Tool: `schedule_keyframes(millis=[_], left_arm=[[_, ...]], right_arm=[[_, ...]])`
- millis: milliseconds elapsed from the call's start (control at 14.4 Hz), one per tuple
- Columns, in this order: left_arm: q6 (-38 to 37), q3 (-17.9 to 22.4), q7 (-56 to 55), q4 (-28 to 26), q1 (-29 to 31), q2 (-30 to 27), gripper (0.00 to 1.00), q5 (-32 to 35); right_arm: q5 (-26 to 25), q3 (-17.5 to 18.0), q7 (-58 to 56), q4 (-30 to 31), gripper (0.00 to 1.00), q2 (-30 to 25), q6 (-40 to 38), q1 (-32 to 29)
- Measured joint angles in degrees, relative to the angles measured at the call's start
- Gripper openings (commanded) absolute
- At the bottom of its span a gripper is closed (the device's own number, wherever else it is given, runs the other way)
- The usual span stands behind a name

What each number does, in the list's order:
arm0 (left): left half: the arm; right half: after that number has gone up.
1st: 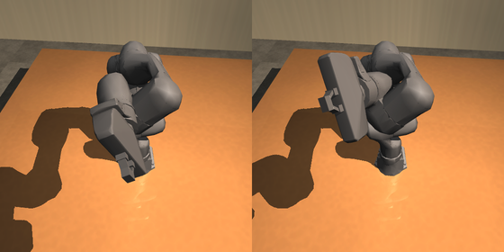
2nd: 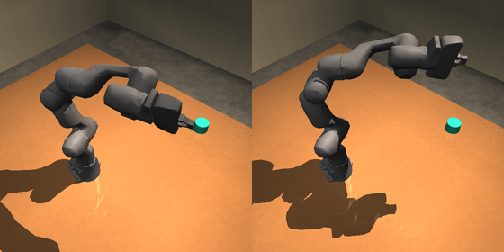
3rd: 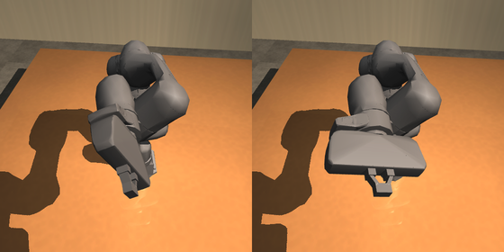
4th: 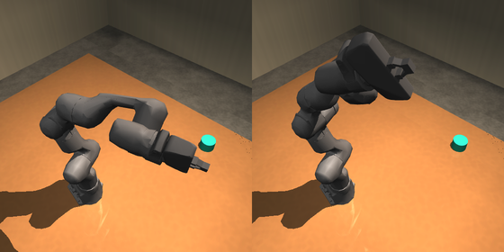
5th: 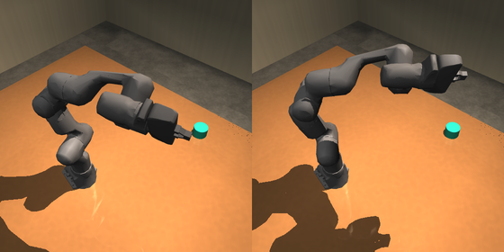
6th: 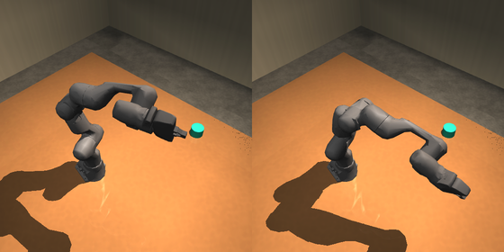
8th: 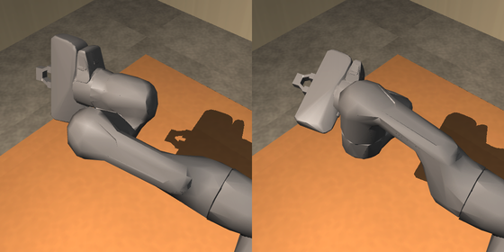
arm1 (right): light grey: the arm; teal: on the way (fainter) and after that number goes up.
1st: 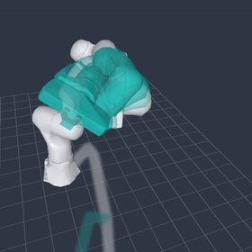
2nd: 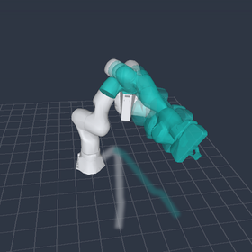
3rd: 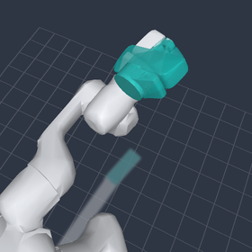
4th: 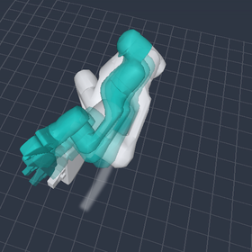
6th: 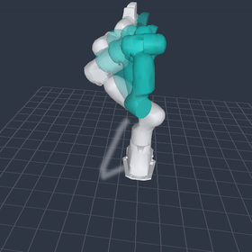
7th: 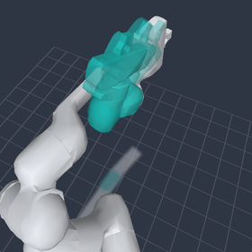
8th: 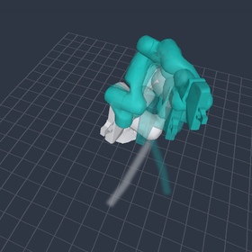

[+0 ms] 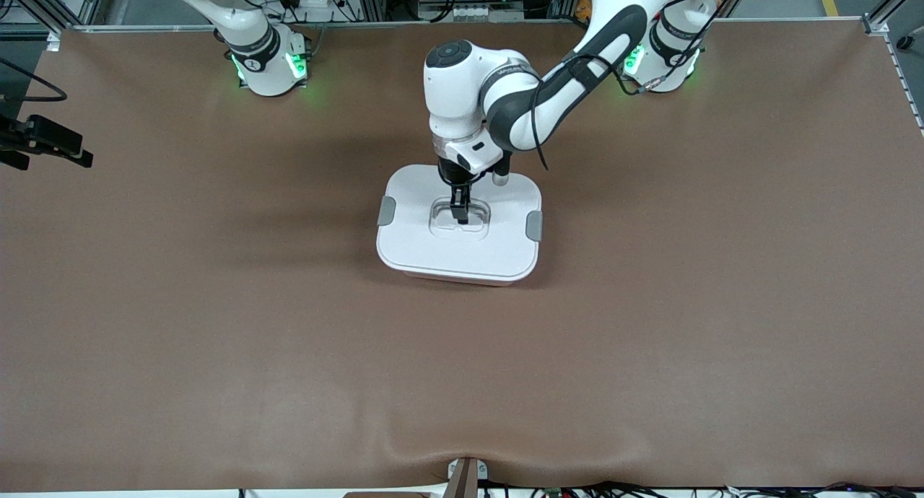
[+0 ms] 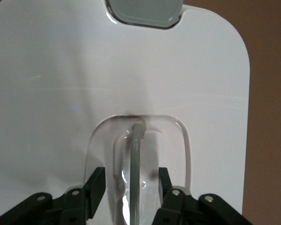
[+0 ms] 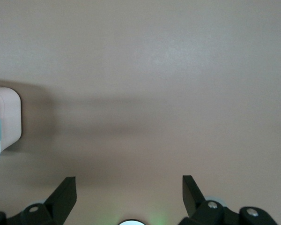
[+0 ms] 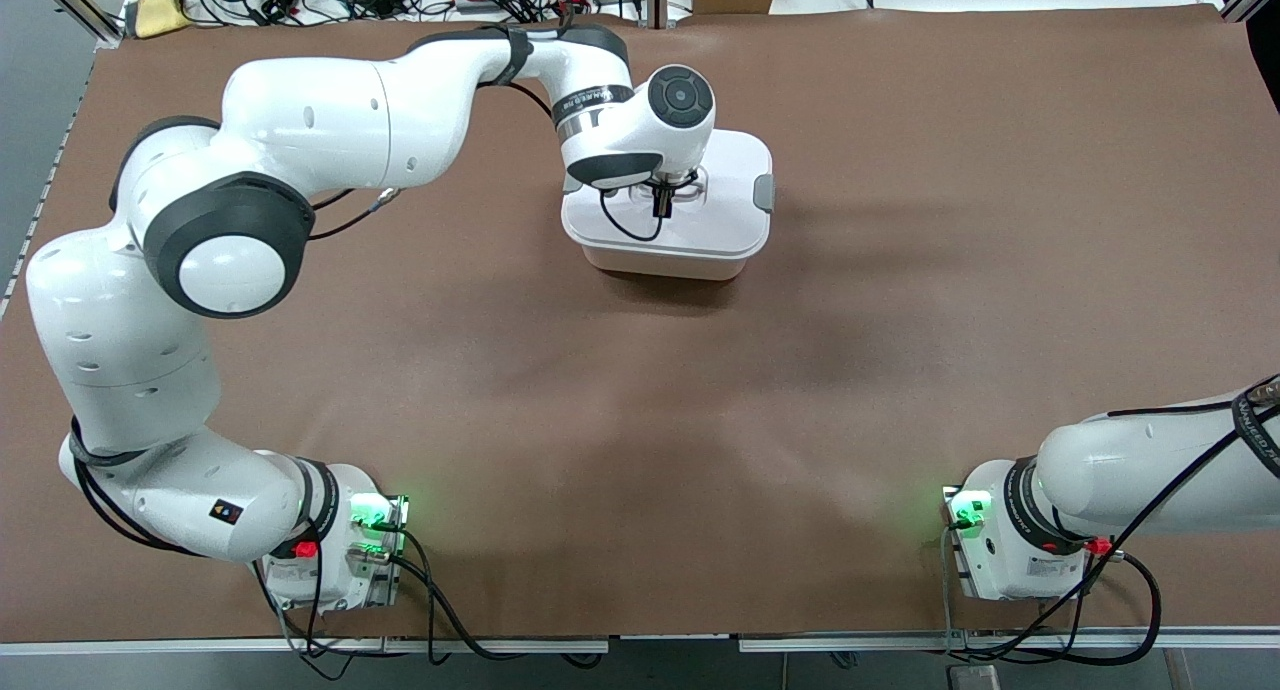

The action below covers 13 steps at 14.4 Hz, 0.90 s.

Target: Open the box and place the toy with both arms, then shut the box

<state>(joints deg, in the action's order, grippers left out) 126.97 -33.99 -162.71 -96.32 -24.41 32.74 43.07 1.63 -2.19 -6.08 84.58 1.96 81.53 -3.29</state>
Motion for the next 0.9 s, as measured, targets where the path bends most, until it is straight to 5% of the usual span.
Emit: schedule_keyframes(millis=[905], left_arm=[[-5.62, -0.21, 3.63, 6.13, 1.03, -1.72, 1.00, -5.69]], right_arm=[[0.00, -0.04, 0.00, 0.00, 1.00, 0.00, 0.00, -0.05]])
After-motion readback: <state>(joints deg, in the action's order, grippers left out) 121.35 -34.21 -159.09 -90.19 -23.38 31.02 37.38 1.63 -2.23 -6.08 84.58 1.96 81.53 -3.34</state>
